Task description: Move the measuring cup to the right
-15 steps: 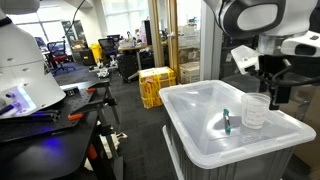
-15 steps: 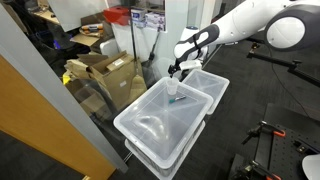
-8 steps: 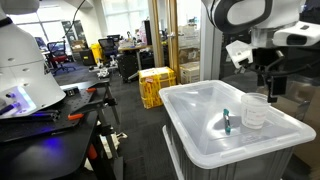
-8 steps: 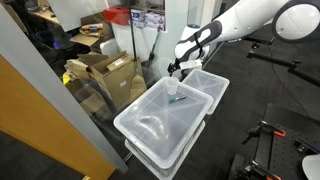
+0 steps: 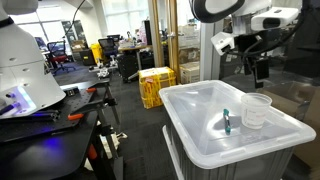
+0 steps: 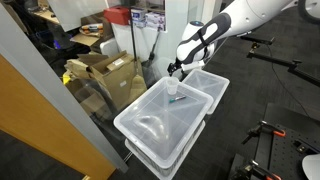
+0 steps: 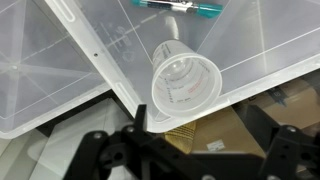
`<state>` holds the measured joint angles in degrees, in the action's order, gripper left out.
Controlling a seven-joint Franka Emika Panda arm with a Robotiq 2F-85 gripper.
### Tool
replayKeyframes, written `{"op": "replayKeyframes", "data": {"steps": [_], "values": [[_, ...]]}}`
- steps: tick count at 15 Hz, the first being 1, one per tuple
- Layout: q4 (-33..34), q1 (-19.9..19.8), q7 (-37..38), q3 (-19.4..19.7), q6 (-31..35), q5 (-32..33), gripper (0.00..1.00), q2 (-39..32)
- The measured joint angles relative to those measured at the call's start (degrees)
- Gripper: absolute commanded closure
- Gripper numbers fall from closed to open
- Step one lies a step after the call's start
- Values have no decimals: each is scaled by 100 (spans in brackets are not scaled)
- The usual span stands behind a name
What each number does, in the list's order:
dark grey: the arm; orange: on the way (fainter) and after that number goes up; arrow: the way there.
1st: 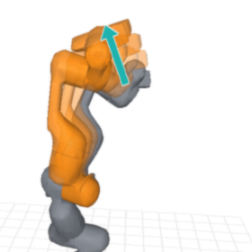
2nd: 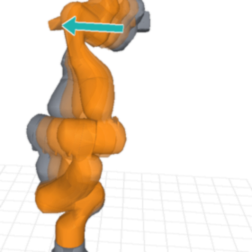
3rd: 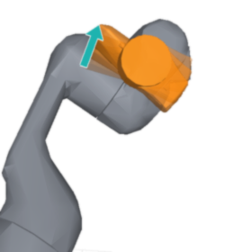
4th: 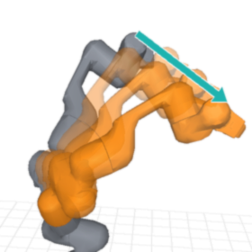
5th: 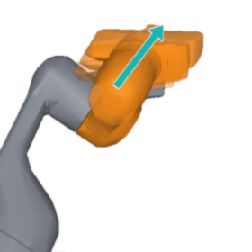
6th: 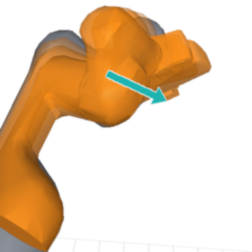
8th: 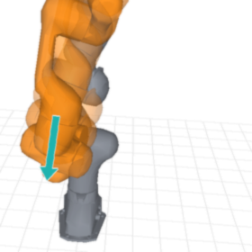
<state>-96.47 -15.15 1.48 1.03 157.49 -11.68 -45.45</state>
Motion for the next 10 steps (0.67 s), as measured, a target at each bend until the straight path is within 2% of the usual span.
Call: {"op": "replayKeyframes", "data": {"steps": [5,10], "values": [[-595,202,0,63,184,107,0,447],[-893,319,0,110,197,251,0,701]]}}
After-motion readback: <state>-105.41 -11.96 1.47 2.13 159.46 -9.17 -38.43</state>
